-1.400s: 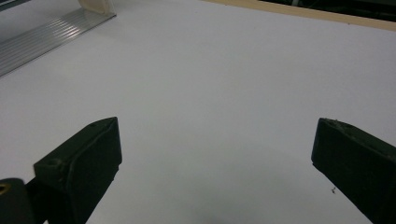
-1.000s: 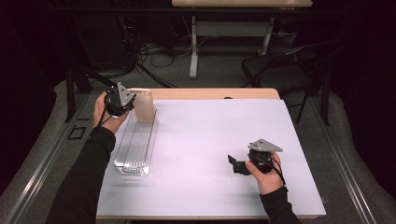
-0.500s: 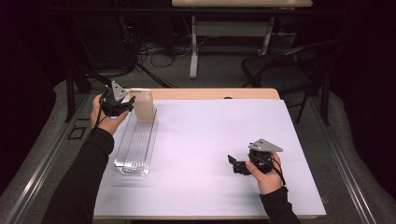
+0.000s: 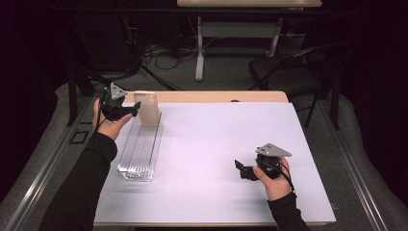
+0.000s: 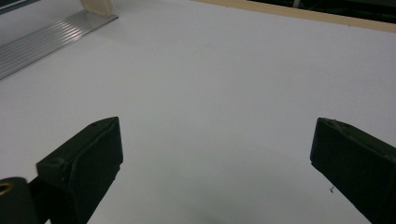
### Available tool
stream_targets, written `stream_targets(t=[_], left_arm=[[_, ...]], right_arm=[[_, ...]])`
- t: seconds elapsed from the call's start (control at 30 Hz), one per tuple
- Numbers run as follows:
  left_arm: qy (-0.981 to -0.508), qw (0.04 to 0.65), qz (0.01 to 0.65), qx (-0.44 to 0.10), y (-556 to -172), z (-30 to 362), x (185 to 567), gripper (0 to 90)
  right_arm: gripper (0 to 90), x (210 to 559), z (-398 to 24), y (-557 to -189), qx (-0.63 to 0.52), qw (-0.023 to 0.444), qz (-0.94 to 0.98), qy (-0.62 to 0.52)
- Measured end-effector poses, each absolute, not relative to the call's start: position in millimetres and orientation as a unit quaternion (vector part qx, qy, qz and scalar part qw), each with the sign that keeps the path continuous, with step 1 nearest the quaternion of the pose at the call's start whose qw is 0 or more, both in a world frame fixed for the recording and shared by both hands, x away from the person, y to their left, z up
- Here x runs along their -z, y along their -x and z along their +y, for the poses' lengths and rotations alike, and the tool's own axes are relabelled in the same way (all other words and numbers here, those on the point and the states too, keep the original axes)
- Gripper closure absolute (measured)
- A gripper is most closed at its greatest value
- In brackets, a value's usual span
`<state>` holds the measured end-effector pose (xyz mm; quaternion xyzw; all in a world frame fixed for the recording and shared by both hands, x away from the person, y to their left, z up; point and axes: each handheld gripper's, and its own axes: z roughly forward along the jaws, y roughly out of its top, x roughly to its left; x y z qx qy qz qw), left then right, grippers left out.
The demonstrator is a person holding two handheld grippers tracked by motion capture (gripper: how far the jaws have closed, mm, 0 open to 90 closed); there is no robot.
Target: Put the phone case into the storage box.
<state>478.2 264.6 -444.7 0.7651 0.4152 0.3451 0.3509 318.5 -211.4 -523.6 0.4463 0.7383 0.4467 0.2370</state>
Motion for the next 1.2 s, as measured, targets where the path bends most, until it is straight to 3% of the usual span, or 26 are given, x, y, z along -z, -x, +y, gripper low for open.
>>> stream_targets(t=[0.63,1.2], left_arm=[[-0.767,0.397,0.429,-0.267,-469,265,436,16.0],[-0.76,0.425,0.434,-0.231,-455,273,424,15.6]], right_arm=[[2.3,524,-210,-318,-0.446,0.236,0.739,-0.447],[2.3,523,-211,-317,-0.447,0.238,0.739,-0.445]])
